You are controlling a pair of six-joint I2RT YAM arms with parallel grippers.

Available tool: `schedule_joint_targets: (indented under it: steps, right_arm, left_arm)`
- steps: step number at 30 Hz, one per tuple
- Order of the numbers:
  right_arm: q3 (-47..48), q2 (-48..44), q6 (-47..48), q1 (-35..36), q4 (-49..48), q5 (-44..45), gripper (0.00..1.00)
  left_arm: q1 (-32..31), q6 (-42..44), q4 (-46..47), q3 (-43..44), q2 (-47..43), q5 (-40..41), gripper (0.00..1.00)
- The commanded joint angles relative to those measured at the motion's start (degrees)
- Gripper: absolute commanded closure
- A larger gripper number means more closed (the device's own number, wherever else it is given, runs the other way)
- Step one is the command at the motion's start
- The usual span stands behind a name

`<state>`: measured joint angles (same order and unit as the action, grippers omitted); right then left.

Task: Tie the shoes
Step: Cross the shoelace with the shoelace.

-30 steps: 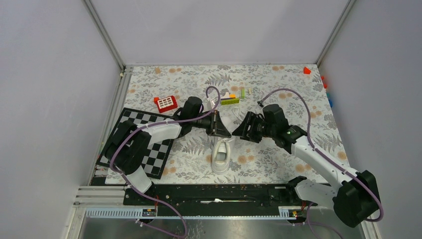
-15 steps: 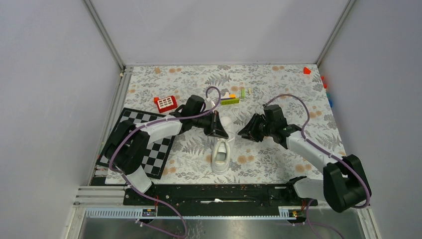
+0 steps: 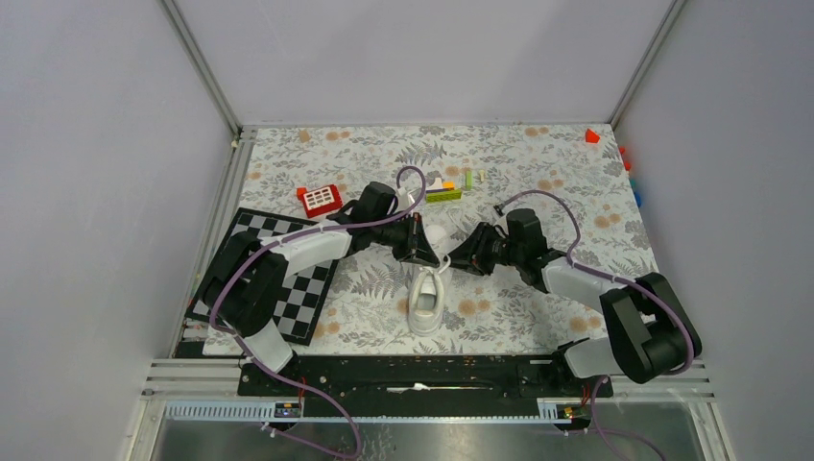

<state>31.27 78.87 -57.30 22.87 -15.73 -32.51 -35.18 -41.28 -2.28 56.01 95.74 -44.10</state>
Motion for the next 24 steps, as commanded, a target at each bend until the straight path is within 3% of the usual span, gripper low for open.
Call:
schedule_joint_targets:
  steps: [1,24]
  right_arm:
    - [-1.7,2.0,-5.5,0.0,-15.6,-7.0,0.65]
    - [-6.6,0.7,-10.9,0.9,-27.4,-10.7,0.65]
  left_arm:
    - [0.1,1.6,-0.7,2.2,-0.5,1.7,1.00]
    - [0.1,0.8,-0.8,2.8,-1.1,1.7,1.00]
